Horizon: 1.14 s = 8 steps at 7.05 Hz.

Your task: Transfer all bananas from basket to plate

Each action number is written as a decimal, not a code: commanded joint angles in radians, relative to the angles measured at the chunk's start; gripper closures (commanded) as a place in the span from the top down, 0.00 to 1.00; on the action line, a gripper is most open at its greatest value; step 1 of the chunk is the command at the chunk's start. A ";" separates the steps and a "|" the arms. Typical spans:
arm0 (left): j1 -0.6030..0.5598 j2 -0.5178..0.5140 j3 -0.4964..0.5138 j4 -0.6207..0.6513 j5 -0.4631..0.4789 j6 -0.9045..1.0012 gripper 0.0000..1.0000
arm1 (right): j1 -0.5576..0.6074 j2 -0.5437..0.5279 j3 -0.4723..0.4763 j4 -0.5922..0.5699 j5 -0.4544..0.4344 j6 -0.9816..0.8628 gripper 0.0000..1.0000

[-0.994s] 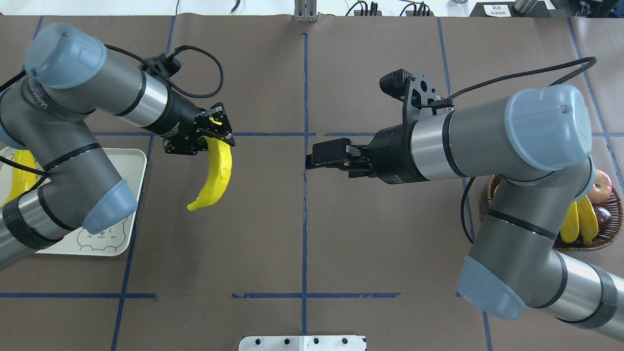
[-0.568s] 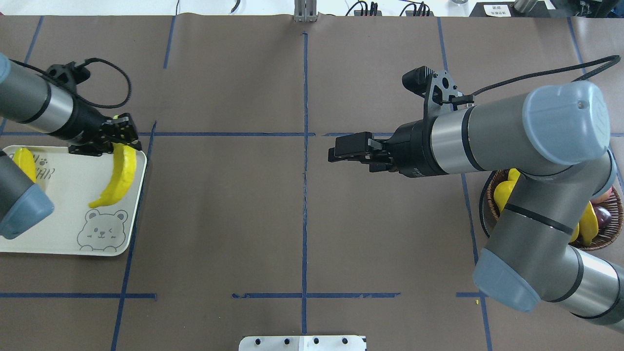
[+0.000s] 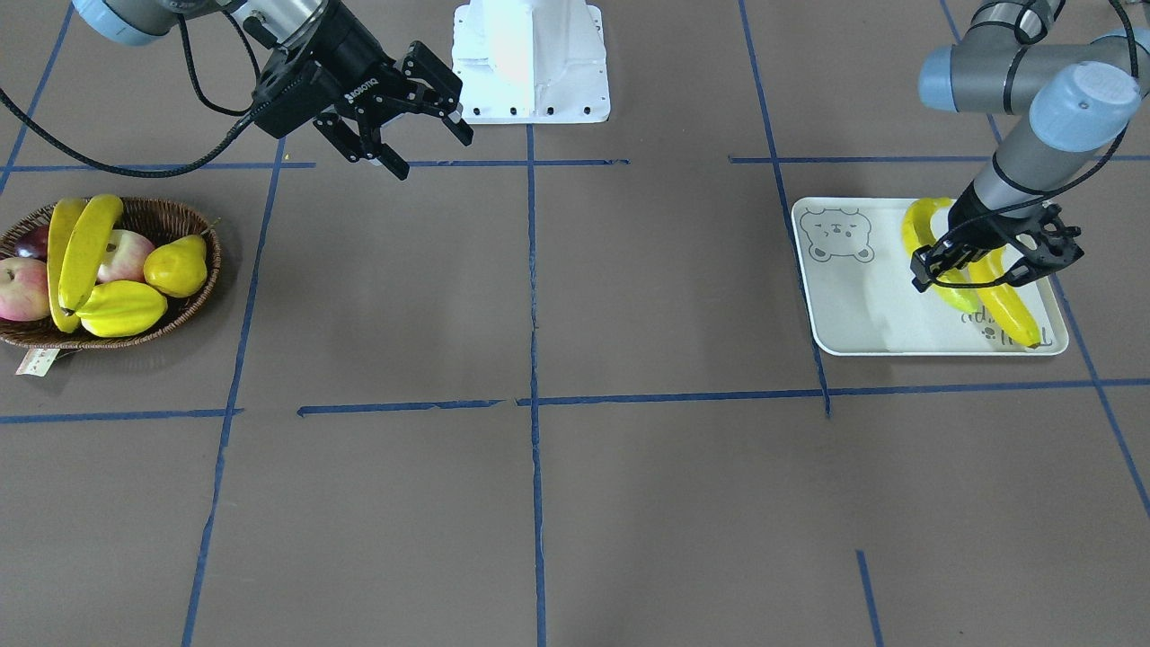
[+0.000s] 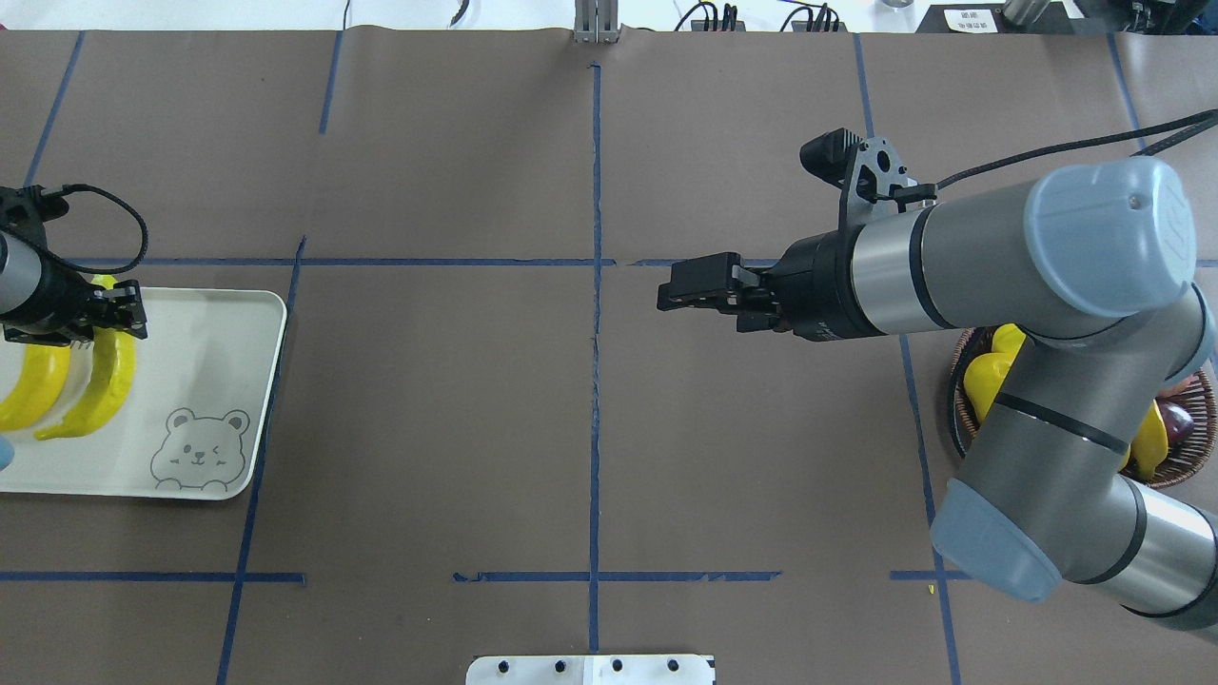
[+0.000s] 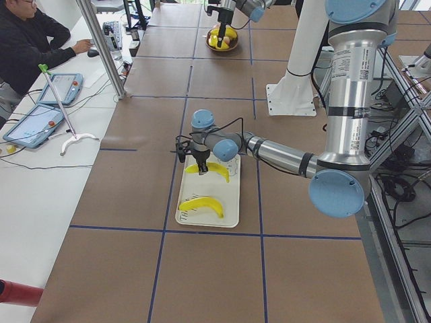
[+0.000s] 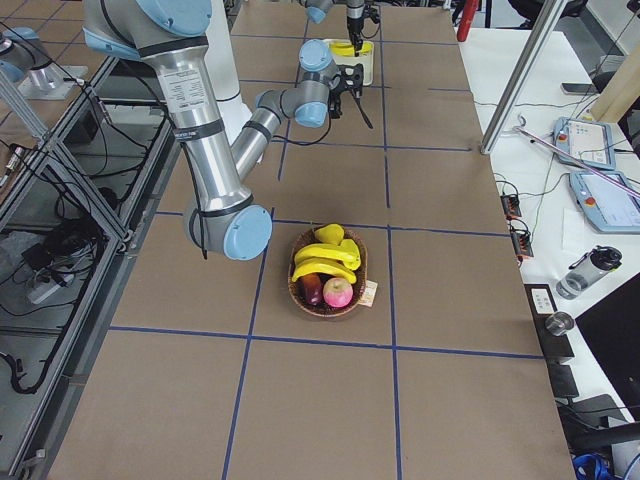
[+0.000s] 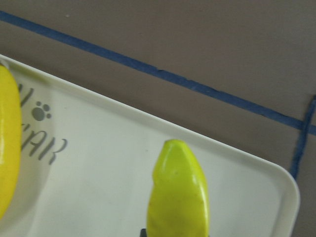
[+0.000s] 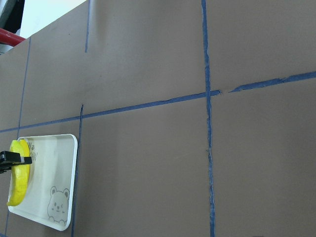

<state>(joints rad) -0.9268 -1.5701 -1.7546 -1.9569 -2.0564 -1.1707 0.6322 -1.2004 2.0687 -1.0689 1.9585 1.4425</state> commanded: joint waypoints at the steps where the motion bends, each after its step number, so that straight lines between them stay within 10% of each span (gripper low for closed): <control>1: 0.000 0.007 0.059 -0.007 0.050 0.066 0.00 | 0.003 -0.001 0.001 -0.005 -0.001 0.001 1.00; 2: 0.000 0.008 0.067 -0.008 0.054 0.092 0.15 | 0.003 -0.001 0.001 -0.006 -0.001 0.001 1.00; 3: 0.000 0.009 0.070 -0.008 0.061 0.098 0.97 | 0.003 -0.002 0.001 -0.006 -0.001 0.001 1.00; 8: -0.012 -0.022 -0.196 0.204 -0.017 0.097 1.00 | 0.088 -0.270 0.096 -0.006 0.028 -0.011 1.00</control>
<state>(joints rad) -0.9355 -1.5755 -1.8440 -1.8795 -2.0317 -1.0738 0.6830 -1.3708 2.1347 -1.0753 1.9754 1.4385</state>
